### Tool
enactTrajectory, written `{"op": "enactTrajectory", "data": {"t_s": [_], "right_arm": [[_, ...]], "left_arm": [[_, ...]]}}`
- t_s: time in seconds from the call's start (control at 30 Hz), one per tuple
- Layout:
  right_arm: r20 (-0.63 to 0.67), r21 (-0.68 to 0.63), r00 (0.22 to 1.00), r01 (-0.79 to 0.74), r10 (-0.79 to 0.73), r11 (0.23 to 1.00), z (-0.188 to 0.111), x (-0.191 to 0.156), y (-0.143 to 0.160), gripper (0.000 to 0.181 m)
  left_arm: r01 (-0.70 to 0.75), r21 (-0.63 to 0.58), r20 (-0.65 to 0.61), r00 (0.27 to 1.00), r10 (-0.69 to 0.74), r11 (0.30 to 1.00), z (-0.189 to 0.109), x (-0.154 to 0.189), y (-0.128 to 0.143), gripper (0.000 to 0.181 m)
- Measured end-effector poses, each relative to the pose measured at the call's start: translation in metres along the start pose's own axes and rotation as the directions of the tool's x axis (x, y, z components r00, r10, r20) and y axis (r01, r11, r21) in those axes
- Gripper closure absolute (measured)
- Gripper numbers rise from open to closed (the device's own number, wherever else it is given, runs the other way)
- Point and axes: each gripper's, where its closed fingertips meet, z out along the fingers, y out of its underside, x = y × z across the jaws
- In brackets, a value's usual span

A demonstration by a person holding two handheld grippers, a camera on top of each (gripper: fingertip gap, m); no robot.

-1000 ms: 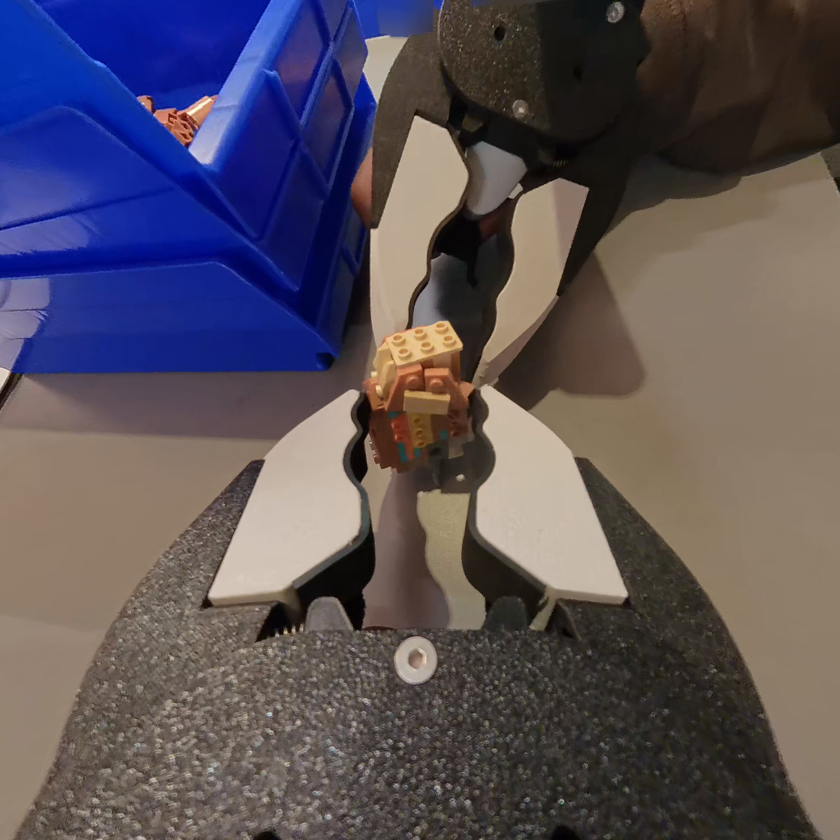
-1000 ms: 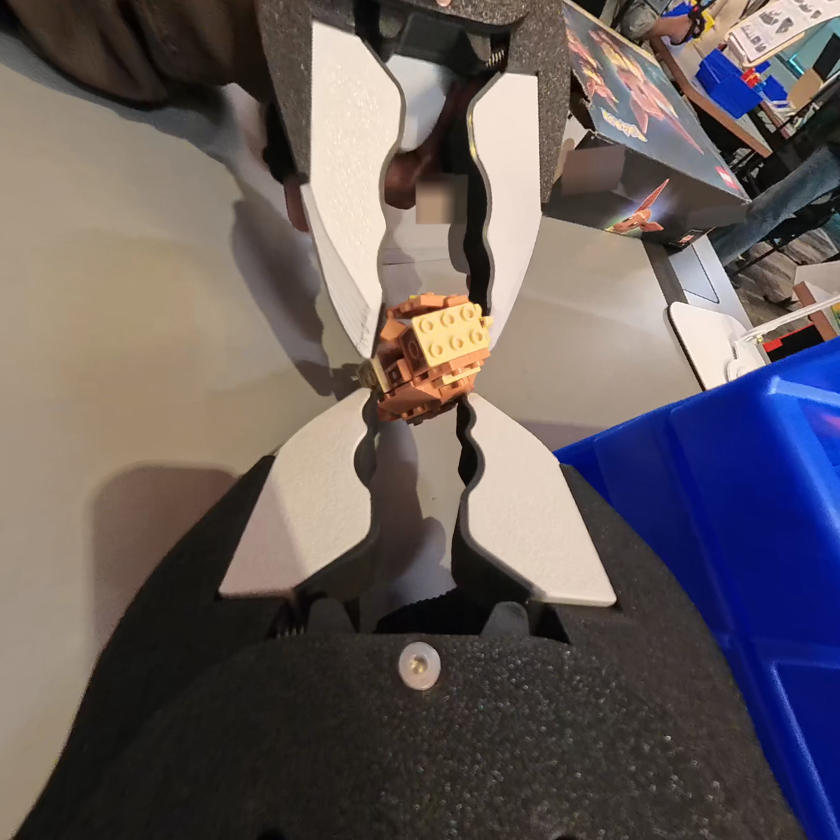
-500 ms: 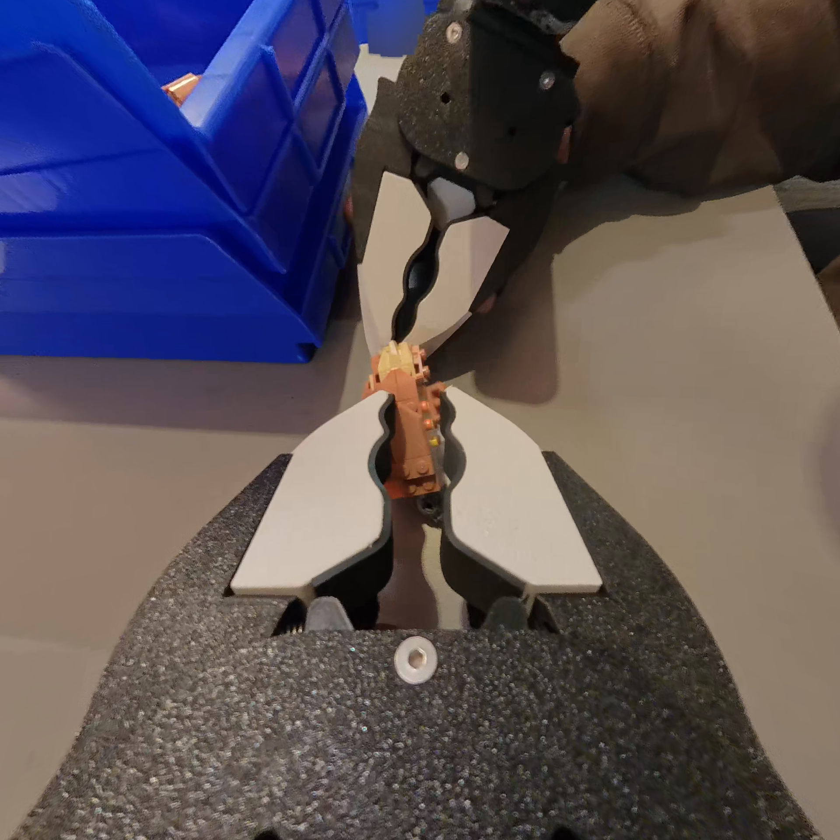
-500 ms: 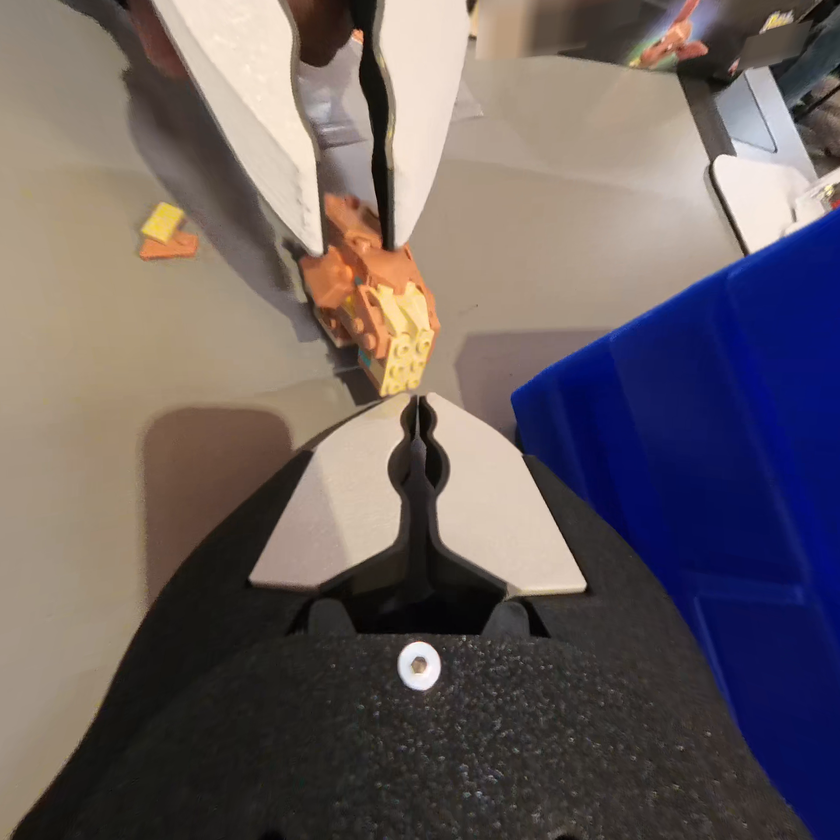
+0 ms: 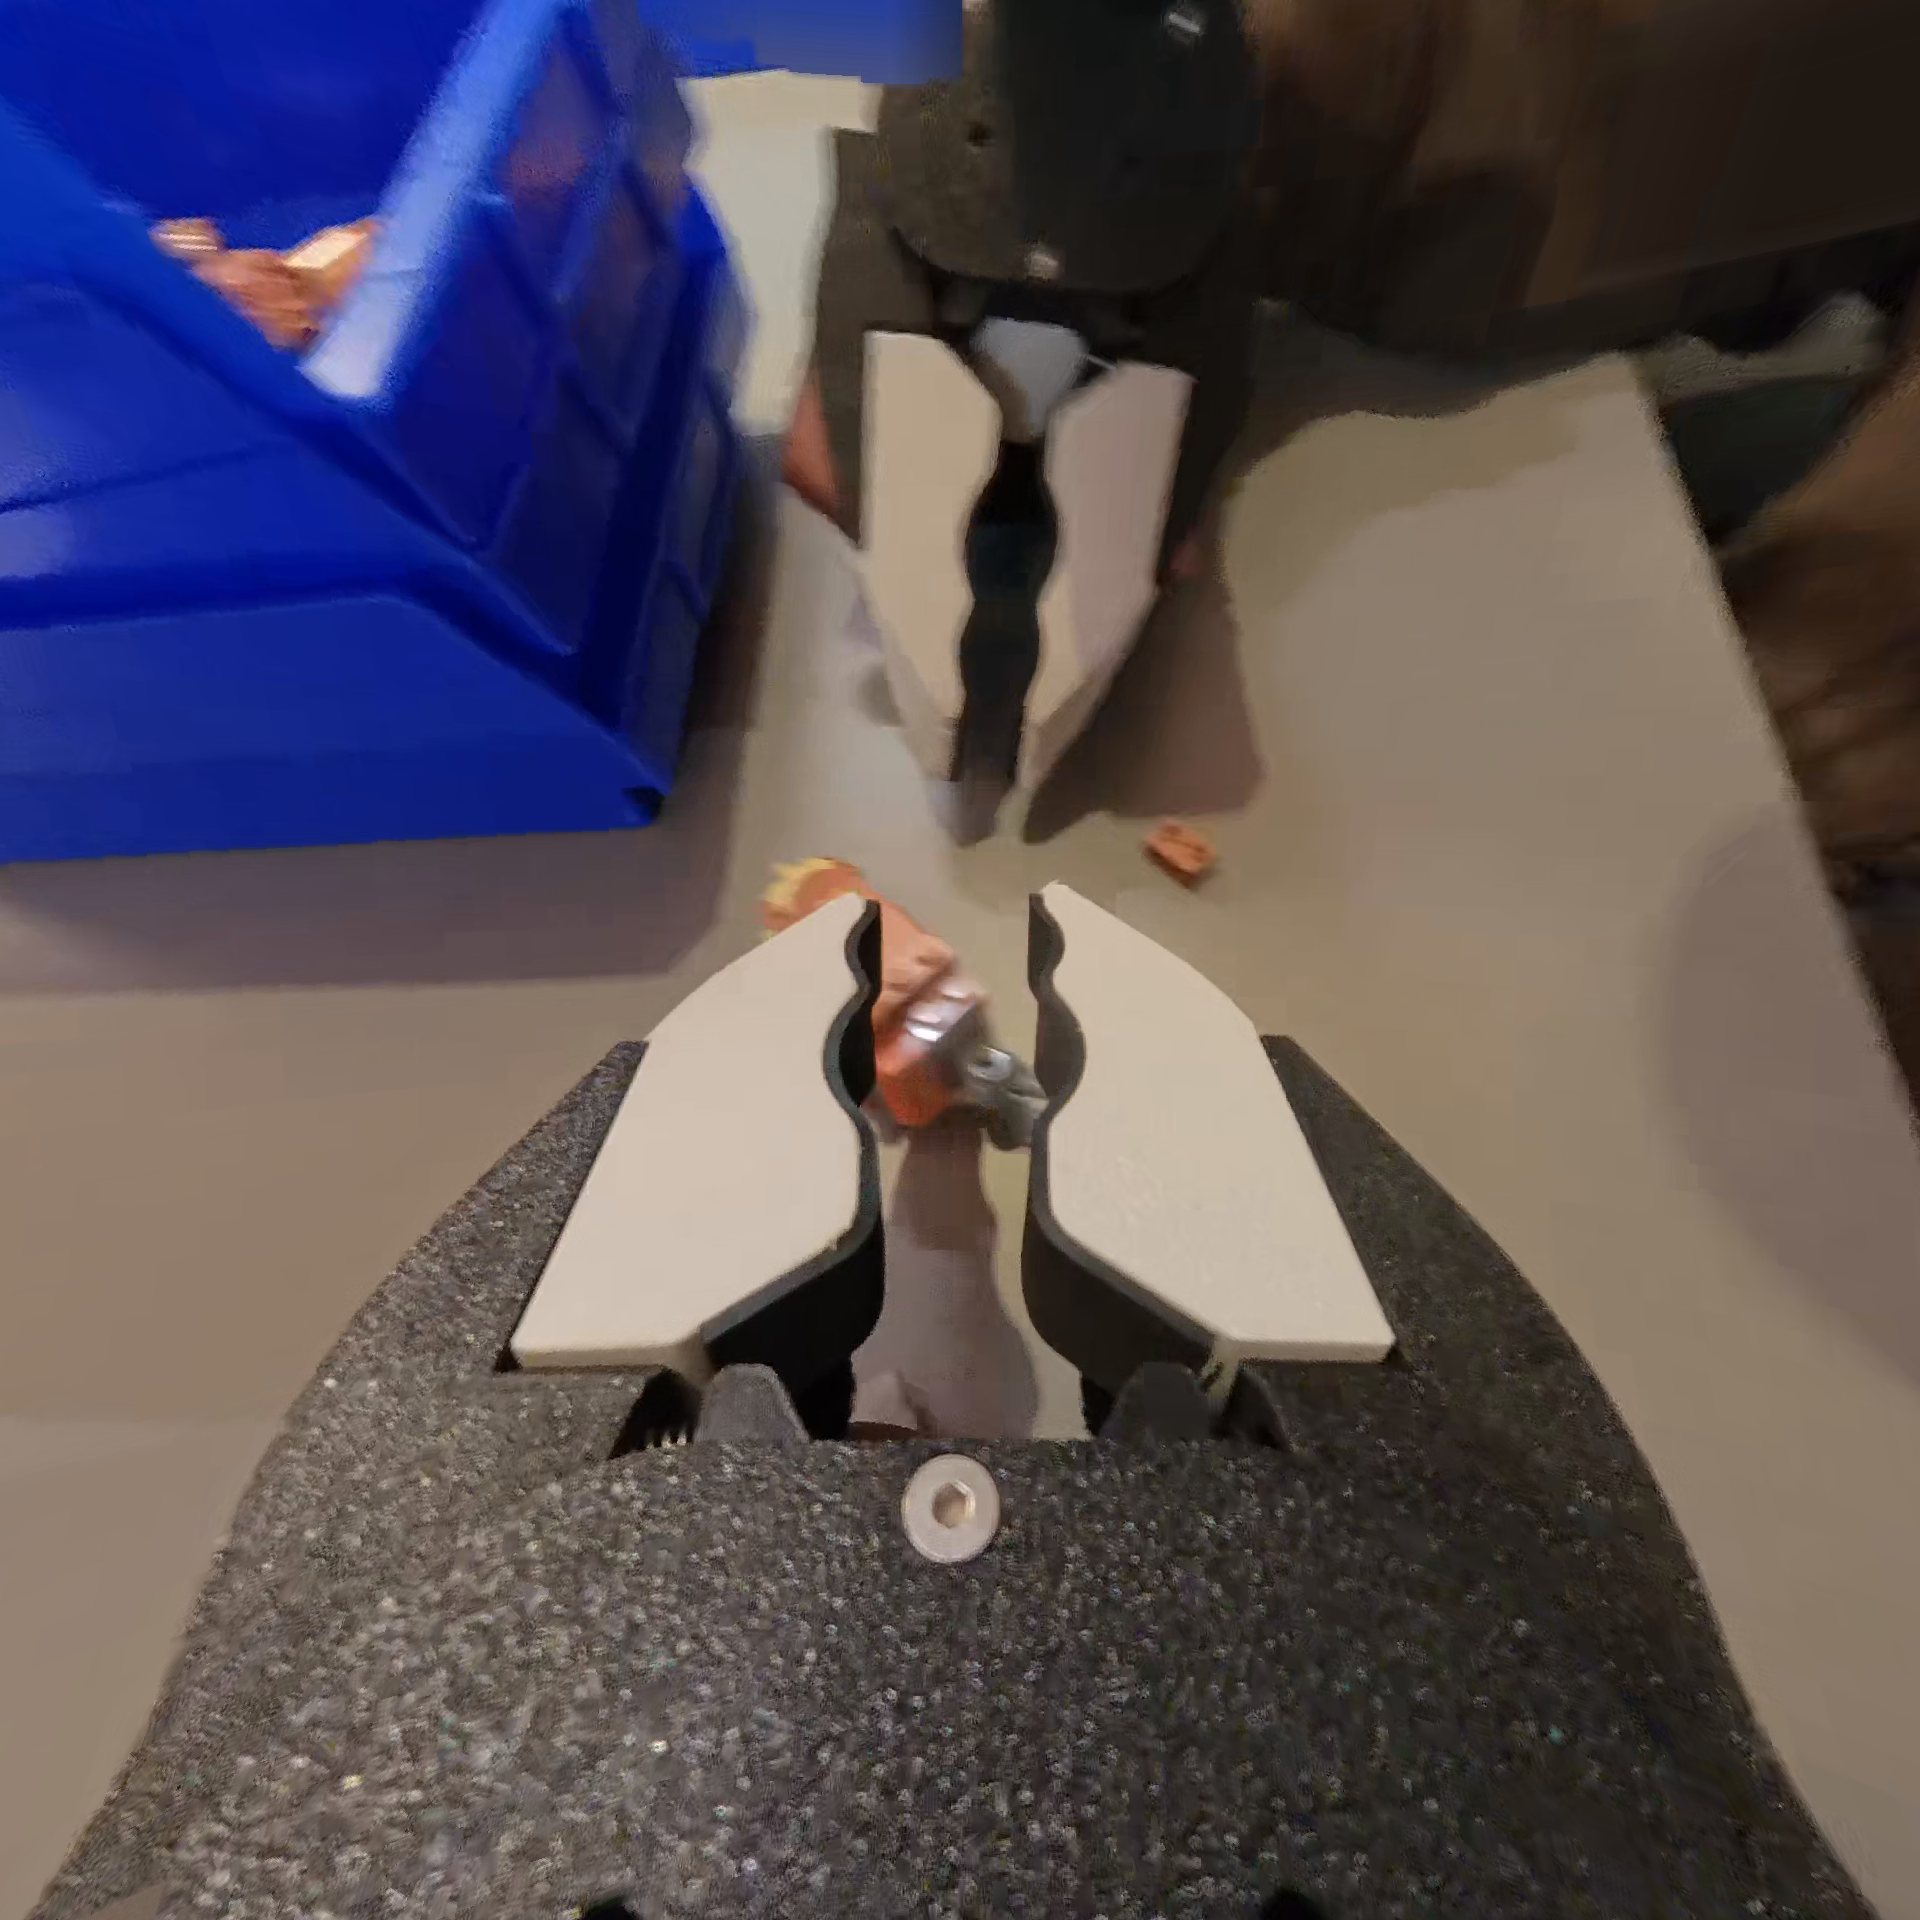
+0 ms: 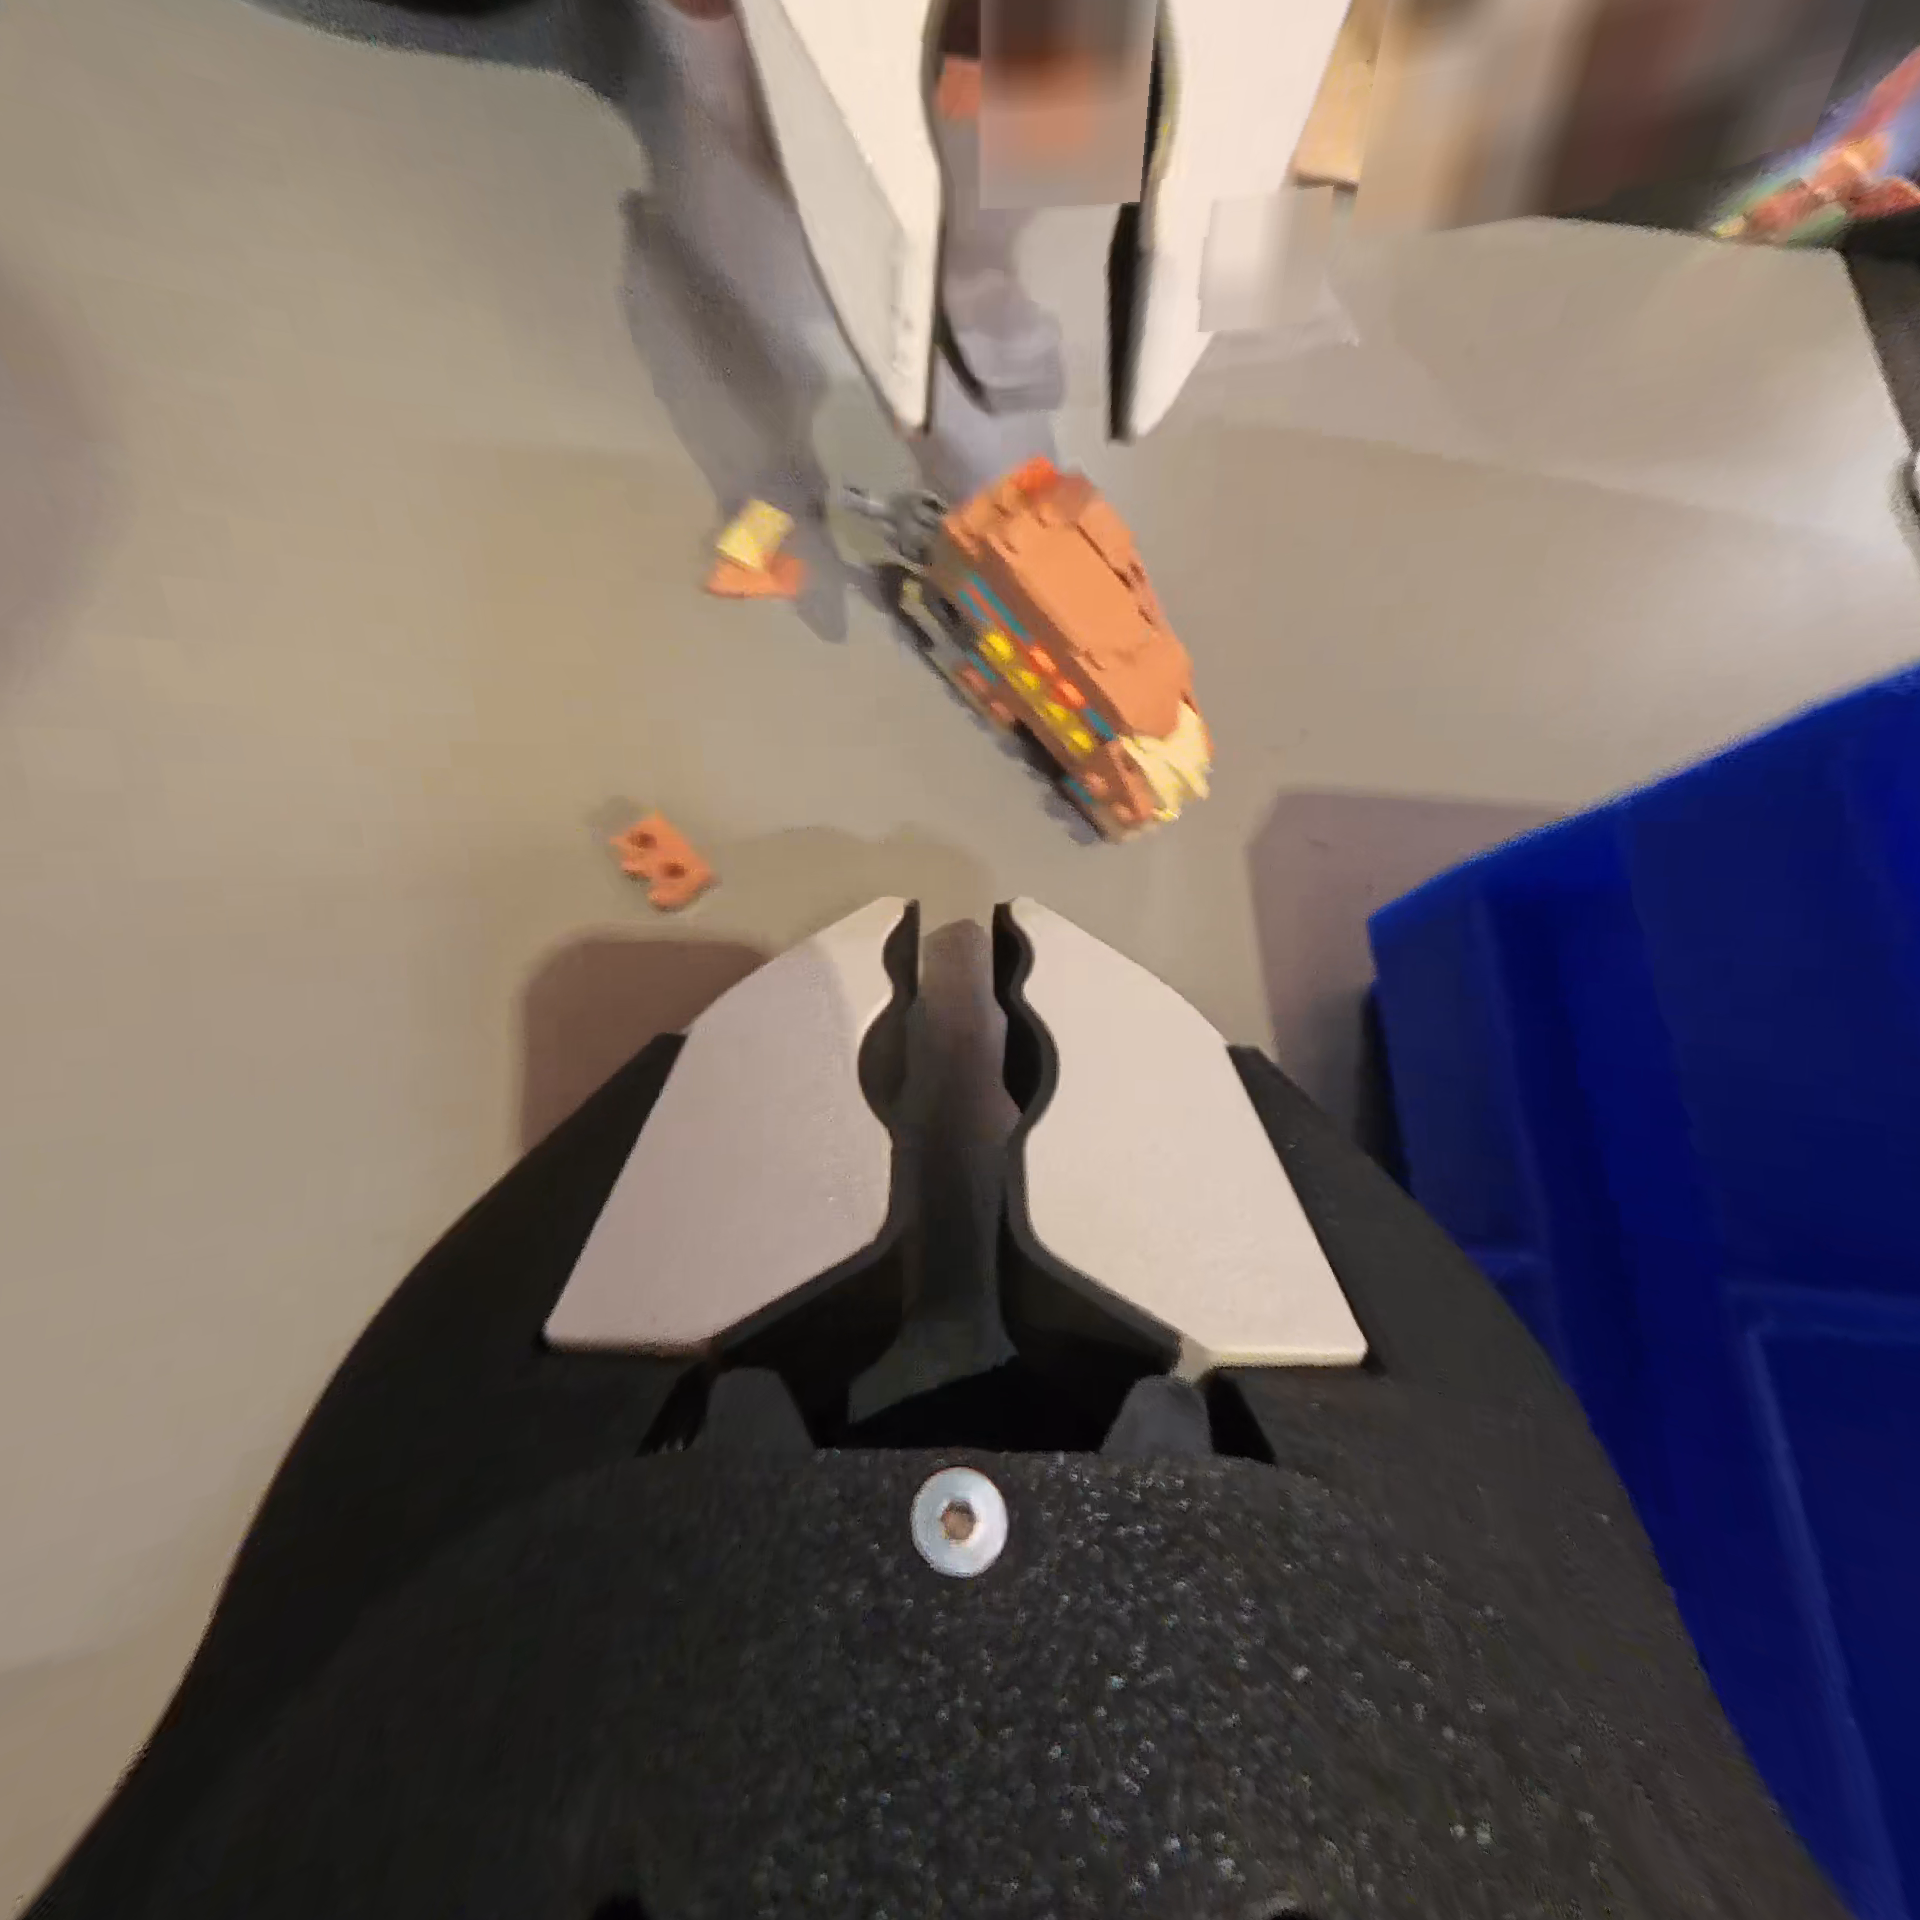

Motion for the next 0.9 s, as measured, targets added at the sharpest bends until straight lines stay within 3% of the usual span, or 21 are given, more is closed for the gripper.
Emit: {"op": "enactTrajectory", "data": {"t_s": [0.1,0.33,0.5,0.57,0.73,0.9], "right_arm": [[0.136,0.055,0.991,-0.013,0.005,0.998,-0.005,-0.024,-0.012,0.162],[0.237,0.048,0.971,0.025,-0.036,0.999,0.006,-0.048,-0.01,0.149],[0.23,0.009,0.97,0.072,-0.072,0.997,0.016,-0.053,-0.006,0.151],[0.215,0.0,0.972,0.093,-0.091,0.996,0.017,-0.052,-0.006,0.165],[0.225,0.016,0.964,0.14,-0.14,0.99,0.016,-0.059,-0.009,0.168],[0.101,0.135,0.983,0.141,-0.155,0.981,-0.006,-0.038,-0.04,0.168]], "left_arm": [[-0.097,-0.097,-0.179,0.981,0.078,0.991,-0.005,0.039,0.017,0.155],[-0.137,-0.328,-0.196,0.978,0.074,0.935,-0.001,0.045,0.055,0.156],[-0.112,-0.354,-0.203,0.978,0.041,0.929,0.0,0.044,0.065,0.156],[-0.101,-0.359,-0.207,0.978,0.026,0.928,0.001,0.044,0.068,0.157],[-0.084,-0.353,-0.236,0.972,-0.002,0.932,0.007,0.046,0.071,0.165],[-0.07,-0.331,-0.244,0.97,-0.014,0.941,0.01,0.045,0.069,0.172]]}}
